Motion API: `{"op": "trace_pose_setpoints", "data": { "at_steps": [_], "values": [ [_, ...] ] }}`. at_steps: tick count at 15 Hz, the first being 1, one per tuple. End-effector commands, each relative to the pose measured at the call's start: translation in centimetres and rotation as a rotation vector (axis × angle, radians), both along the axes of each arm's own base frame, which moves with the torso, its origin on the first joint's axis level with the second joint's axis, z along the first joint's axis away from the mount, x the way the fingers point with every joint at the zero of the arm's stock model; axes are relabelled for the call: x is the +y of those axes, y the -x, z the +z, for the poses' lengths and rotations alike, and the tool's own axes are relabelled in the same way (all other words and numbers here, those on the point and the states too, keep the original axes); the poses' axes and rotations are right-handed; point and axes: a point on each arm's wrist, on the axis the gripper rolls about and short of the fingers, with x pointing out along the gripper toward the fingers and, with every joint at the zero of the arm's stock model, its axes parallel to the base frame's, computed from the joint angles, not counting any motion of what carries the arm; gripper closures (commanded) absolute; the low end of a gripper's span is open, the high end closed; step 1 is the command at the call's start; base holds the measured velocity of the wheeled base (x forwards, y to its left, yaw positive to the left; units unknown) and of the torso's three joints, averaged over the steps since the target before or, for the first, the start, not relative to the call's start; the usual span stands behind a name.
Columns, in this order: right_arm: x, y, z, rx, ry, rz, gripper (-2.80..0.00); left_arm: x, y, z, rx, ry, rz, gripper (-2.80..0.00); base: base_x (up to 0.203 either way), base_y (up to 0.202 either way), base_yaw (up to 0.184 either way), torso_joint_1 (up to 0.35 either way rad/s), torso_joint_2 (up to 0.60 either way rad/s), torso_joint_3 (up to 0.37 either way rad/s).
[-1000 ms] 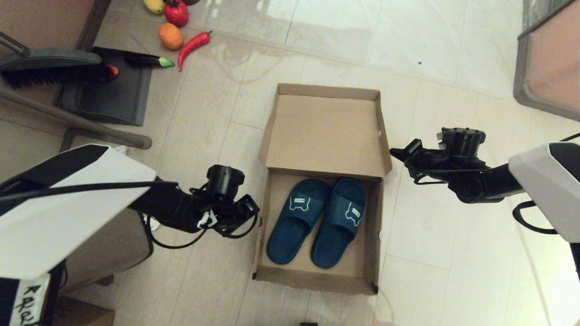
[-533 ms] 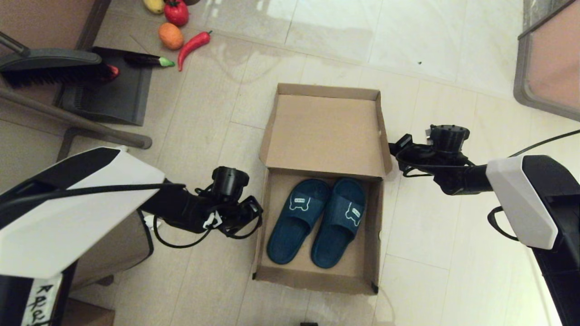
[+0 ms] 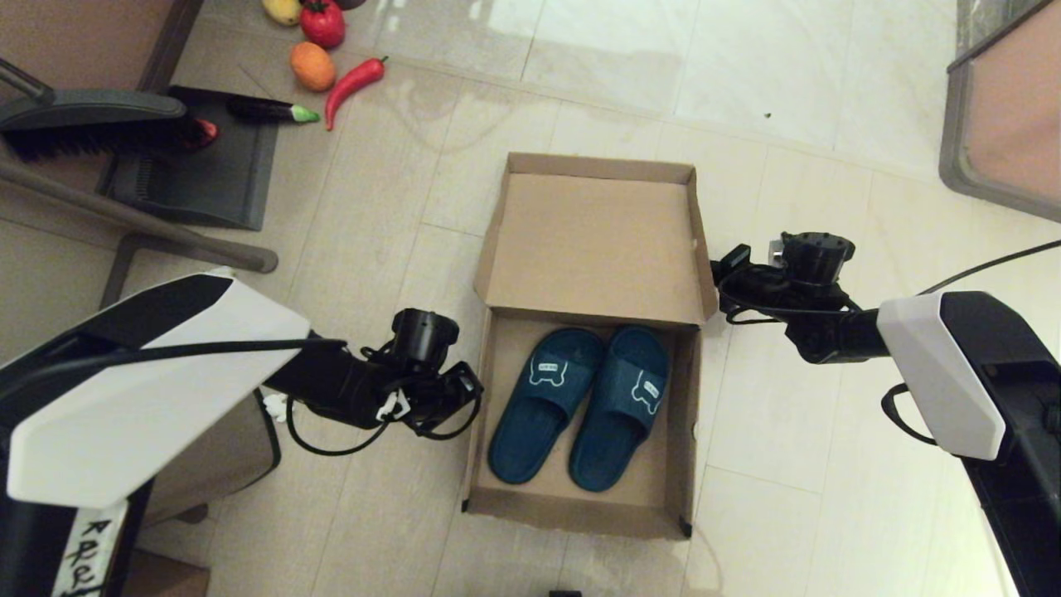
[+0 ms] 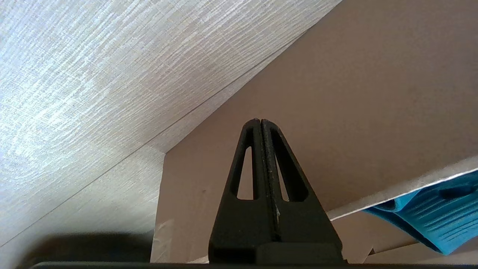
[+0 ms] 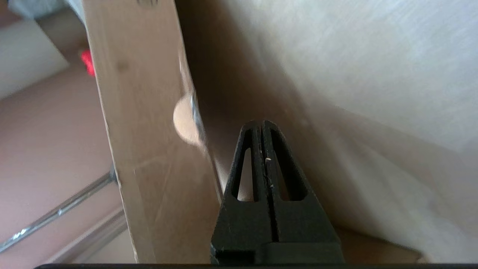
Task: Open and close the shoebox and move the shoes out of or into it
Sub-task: Close the shoe box
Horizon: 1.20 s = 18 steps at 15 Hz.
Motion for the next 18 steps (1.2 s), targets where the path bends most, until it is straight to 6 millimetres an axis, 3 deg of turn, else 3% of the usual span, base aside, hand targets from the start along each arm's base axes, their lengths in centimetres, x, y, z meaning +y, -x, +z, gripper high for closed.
{"op": "trace_pose_setpoints", "data": {
  "at_steps": [1, 5, 9, 14, 16, 18],
  "values": [
    [0.3, 0.0, -0.2, 0.003, -0.005, 0.021, 0.00, -0.4, 0.0, -0.5, 0.009, -0.001, -0.005, 0.00, 0.000, 0.000, 0.000, 0.000, 0.00, 0.000],
    [0.7, -0.1, -0.5, 0.001, -0.029, 0.055, 0.00, -1.4, 0.4, -0.8, 0.015, -0.001, -0.029, 0.00, 0.000, 0.000, 0.000, 0.000, 0.00, 0.000],
    [-0.6, 0.0, 0.0, -0.043, -0.200, 0.112, 0.00, -1.7, 0.5, -1.0, 0.017, -0.005, -0.038, 0.00, 0.000, 0.000, 0.000, 0.000, 0.00, 0.000],
    [-0.8, 0.0, -1.1, -0.040, -0.225, 0.194, 0.00, -1.8, 0.2, -1.4, 0.021, -0.007, -0.040, 0.00, 0.000, 0.000, 0.000, 0.000, 0.00, 0.000],
    [-0.6, -0.1, -1.5, -0.037, -0.218, 0.205, 0.00, -1.9, -0.7, -1.1, -0.009, -0.002, -0.033, 0.00, 0.000, 0.000, 0.000, 0.000, 0.00, 0.000],
    [-0.6, -0.1, -1.5, -0.053, -0.192, 0.200, 0.00, -1.5, -2.9, 0.5, -0.100, 0.001, 0.016, 0.00, 0.000, 0.000, 0.000, 0.000, 0.00, 0.000]
  ]
}}
